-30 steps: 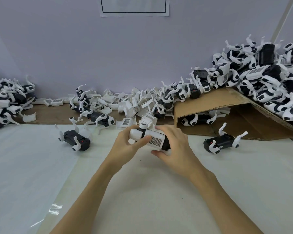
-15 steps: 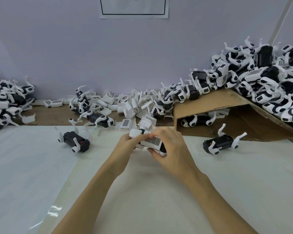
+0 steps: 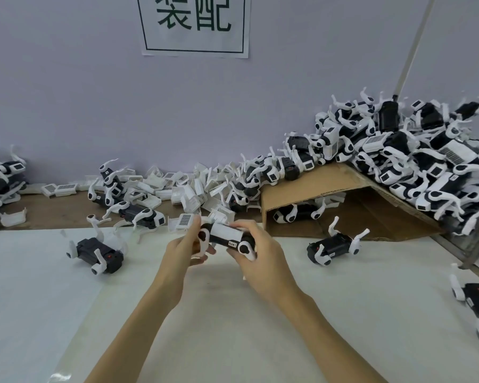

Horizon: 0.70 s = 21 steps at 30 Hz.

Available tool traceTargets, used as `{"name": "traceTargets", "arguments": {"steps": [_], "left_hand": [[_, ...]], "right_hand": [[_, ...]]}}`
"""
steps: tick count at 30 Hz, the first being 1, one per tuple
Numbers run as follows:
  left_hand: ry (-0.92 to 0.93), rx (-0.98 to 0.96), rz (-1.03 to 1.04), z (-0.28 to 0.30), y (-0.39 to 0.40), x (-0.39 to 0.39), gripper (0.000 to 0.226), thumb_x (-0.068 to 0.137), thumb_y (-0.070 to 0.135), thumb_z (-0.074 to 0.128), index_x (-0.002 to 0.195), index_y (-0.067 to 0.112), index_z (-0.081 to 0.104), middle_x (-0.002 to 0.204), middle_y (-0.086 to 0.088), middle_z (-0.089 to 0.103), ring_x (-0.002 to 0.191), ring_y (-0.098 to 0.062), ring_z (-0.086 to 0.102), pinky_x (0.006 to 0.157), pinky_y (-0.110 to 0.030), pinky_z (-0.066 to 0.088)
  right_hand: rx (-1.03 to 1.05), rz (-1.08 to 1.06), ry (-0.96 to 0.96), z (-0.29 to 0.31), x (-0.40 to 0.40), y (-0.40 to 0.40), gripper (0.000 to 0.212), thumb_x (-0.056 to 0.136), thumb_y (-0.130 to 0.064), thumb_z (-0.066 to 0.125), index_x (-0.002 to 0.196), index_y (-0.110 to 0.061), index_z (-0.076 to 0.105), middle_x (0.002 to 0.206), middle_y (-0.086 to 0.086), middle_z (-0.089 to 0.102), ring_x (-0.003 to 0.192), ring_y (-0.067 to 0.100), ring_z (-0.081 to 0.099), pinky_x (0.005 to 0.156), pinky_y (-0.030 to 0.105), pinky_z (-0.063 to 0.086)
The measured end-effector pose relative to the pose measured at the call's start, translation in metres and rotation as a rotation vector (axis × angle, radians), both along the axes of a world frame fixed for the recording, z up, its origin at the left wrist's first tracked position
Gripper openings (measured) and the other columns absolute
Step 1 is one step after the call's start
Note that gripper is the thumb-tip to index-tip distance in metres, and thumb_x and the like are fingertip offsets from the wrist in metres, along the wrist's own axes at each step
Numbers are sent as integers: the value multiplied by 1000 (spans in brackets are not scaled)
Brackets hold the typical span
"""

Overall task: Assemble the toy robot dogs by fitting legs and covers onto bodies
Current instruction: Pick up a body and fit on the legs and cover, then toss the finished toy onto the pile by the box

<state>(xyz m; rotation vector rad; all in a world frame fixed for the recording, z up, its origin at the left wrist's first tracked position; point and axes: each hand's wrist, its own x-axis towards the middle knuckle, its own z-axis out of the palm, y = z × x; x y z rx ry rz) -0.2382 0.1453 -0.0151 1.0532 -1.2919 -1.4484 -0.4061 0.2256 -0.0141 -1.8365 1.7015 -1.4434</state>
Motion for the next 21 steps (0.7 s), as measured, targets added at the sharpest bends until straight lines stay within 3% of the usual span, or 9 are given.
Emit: {"name": "traceTargets", "arguments": {"steps": [4, 6, 7, 8, 9, 10, 11, 16, 21], "left_hand": [[185, -68, 42, 6, -6, 6, 66, 99, 65, 47, 92, 7, 79, 75, -8, 67, 69, -22, 61, 79, -40, 51], [172, -80, 59, 6, -9, 8, 65, 106, 59, 44, 89, 7, 78, 73, -7, 66, 64, -21, 59, 74, -39, 50], [146, -80, 66, 5, -10, 9, 65, 108, 57, 43, 89, 5, 77, 73, -8, 66, 63, -22, 59, 73, -38, 49], [119, -82, 70, 4, -11, 9, 65, 110, 55, 42, 90, 3, 76, 74, -8, 66, 63, -22, 58, 71, -37, 49], [95, -88, 74, 2, -11, 10, 65, 110, 54, 42, 90, 2, 76, 74, -9, 66, 63, -23, 58, 71, -37, 49], [72, -98, 82, 2, -13, 10, 65, 111, 53, 42, 91, 2, 76, 75, -10, 66, 63, -23, 58, 70, -36, 49], [47, -110, 95, 1, -13, 10, 64, 111, 53, 43, 90, 2, 77, 74, -9, 67, 64, -23, 58, 70, -36, 49], [-260, -295, 167, -11, -14, 7, 44, 111, 43, 52, 84, 17, 74, 72, 4, 70, 66, -12, 58, 68, -31, 47], [-706, -564, 195, -26, -13, 4, 22, 106, 28, 61, 88, 19, 69, 87, 10, 64, 90, -18, 57, 74, -31, 41]], "right_hand": [[128, -79, -622, 77, -42, -21, 41, 93, -12, 77, 128, -24, 61, 115, 2, 70, 96, 22, 74, 80, 49, 65], [18, -48, -921, 142, -85, -30, 43, 97, -10, 71, 137, -11, 55, 131, 16, 62, 99, 18, 72, 86, 40, 65], [-35, -29, -979, 175, -104, -32, 53, 100, -14, 69, 147, -10, 46, 145, 21, 53, 107, 11, 69, 90, 30, 62], [-91, -21, -993, 206, -123, -32, 73, 100, -24, 71, 159, -15, 30, 159, 21, 38, 123, 8, 62, 72, 28, 60], [-96, 7, -974, 229, -138, -32, 97, 95, -40, 76, 165, -23, 11, 167, 18, 24, 139, 17, 50, 88, 21, 50], [-31, 34, -999, 247, -146, -32, 110, 88, -57, 77, 166, -30, 3, 169, 19, 16, 146, 37, 41, 92, 51, 59], [26, 68, -1094, 256, -151, -32, 114, 83, -66, 76, 165, -30, 5, 168, 24, 16, 142, 53, 40, 92, 65, 56], [198, 127, -836, 177, -103, -39, 56, 100, -29, 70, 147, -4, 50, 133, 27, 66, 109, 34, 73, 88, 43, 64], [320, 155, -768, 42, -27, -16, 21, 108, -13, 55, 119, -8, 72, 104, 12, 77, 89, 24, 76, 81, 35, 62]]}}
